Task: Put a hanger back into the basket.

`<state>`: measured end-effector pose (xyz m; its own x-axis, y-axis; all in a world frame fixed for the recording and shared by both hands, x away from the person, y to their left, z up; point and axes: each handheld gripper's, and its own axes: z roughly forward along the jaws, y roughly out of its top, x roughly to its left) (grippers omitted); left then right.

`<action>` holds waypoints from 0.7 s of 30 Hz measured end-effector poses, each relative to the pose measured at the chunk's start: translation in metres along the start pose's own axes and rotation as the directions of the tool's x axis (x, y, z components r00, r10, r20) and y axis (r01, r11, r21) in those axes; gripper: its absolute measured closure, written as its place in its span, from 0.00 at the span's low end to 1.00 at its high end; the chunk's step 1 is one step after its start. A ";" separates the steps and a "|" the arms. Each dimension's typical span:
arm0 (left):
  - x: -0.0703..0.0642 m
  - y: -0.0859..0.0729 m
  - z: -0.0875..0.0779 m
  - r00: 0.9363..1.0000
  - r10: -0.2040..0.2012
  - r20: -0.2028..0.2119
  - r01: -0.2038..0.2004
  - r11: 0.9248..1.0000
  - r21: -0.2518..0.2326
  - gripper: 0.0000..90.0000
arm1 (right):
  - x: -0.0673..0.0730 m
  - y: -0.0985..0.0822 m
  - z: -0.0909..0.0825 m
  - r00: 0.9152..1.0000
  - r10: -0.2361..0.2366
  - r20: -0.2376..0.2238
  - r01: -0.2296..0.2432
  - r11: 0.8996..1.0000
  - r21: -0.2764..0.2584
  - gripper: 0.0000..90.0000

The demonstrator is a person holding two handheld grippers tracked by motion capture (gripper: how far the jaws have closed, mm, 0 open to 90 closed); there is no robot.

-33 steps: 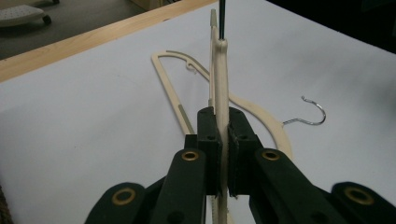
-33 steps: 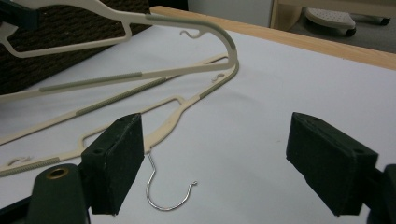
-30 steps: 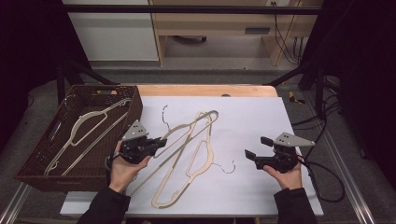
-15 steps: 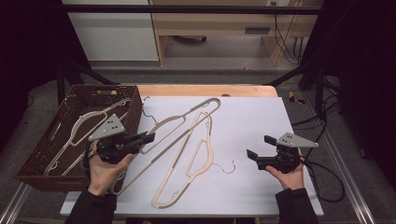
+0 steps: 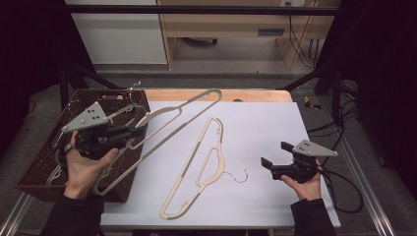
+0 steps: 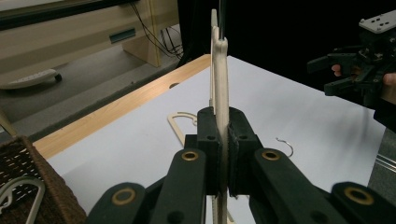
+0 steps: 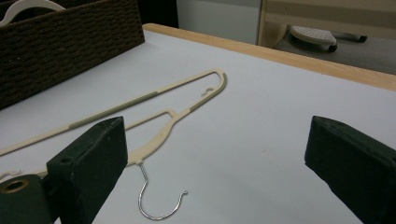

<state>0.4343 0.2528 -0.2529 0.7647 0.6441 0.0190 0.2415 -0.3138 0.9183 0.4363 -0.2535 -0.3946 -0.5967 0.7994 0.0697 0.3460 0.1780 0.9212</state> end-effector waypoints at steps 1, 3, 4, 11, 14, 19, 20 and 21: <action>0.006 0.001 -0.002 1.000 -0.002 0.004 0.002 1.000 0.002 0.96 | 0.000 0.000 0.000 1.000 -0.001 0.002 0.001 1.000 0.000 0.07; 0.018 0.002 -0.005 1.000 -0.009 0.003 0.009 1.000 0.003 0.96 | -0.001 0.000 0.000 1.000 0.002 0.002 -0.002 1.000 0.002 0.07; 0.023 0.002 -0.007 1.000 -0.013 -0.001 0.013 1.000 0.005 0.96 | -0.001 0.000 0.000 1.000 0.003 0.004 -0.003 1.000 0.002 0.07; 0.062 -0.001 -0.022 1.000 -0.025 -0.011 0.025 1.000 0.002 0.96 | -0.001 -0.001 0.001 1.000 0.000 0.001 0.000 1.000 0.011 0.06; 0.079 -0.006 -0.026 0.999 -0.023 -0.023 0.023 1.000 0.012 0.96 | 0.000 -0.001 0.002 1.000 0.002 0.005 -0.002 1.000 0.011 0.06; 0.102 -0.015 -0.030 0.997 -0.023 -0.071 0.026 0.999 0.042 0.96 | -0.001 -0.002 0.003 1.000 0.002 0.001 -0.002 1.000 0.017 0.06; 0.106 -0.017 -0.032 0.996 -0.027 -0.079 0.030 0.999 0.042 0.96 | -0.001 -0.002 0.003 1.000 0.002 0.004 -0.002 1.000 0.019 0.06; 0.111 -0.019 -0.033 0.996 -0.033 -0.086 0.037 0.998 0.043 0.95 | -0.001 -0.002 0.004 1.000 0.002 0.004 -0.002 1.000 0.020 0.06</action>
<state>0.4945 0.3532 -0.2551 0.7018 0.7120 0.0223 0.2956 -0.3195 0.9003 0.4386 -0.2524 -0.3978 -0.5927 0.8024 0.0699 0.3618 0.1877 0.9132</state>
